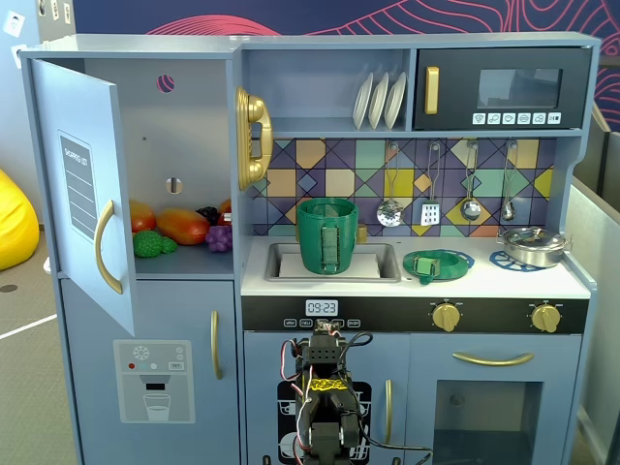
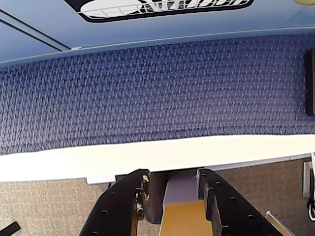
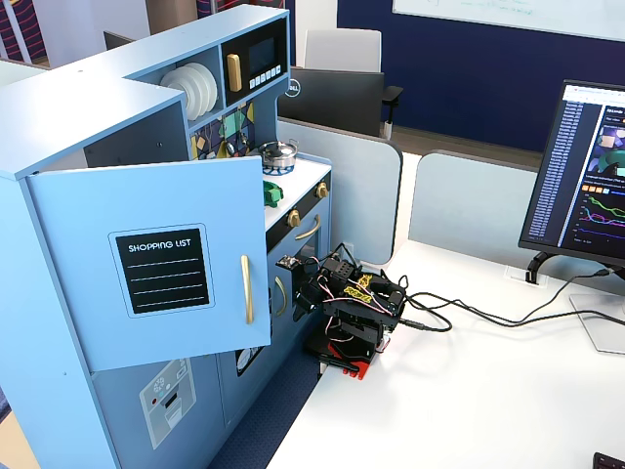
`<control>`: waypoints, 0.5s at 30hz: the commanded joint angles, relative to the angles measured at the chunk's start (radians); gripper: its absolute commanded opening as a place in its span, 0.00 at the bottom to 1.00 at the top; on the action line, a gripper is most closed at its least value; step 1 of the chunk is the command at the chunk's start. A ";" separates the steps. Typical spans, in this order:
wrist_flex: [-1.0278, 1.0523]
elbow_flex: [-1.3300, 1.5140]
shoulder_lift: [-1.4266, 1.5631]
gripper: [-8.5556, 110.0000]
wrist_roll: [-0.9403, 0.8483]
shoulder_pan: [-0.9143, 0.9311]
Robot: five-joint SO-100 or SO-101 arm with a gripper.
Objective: Pick up the lid from the counter and put it on the green recipient
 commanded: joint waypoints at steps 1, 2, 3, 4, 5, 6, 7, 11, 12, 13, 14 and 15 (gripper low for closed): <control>0.184 -0.002 -0.005 0.07 -0.002 0.077; 0.184 -0.002 -0.005 0.07 0.000 0.077; 0.184 -0.002 -0.005 0.07 0.000 0.077; 0.184 -0.002 -0.005 0.07 0.000 0.077; 0.184 -0.002 -0.005 0.07 0.002 0.077; 0.184 -0.002 -0.005 0.07 0.003 0.077; 0.184 -0.002 -0.005 0.07 0.005 0.077; 0.184 -0.002 -0.005 0.07 -0.003 0.077; 0.176 -0.002 -0.005 0.07 0.000 0.083; 0.147 -0.002 -0.005 0.07 0.020 0.091; 0.101 -0.003 -0.006 0.07 0.034 0.106; 0.046 -0.006 -0.006 0.07 0.018 0.137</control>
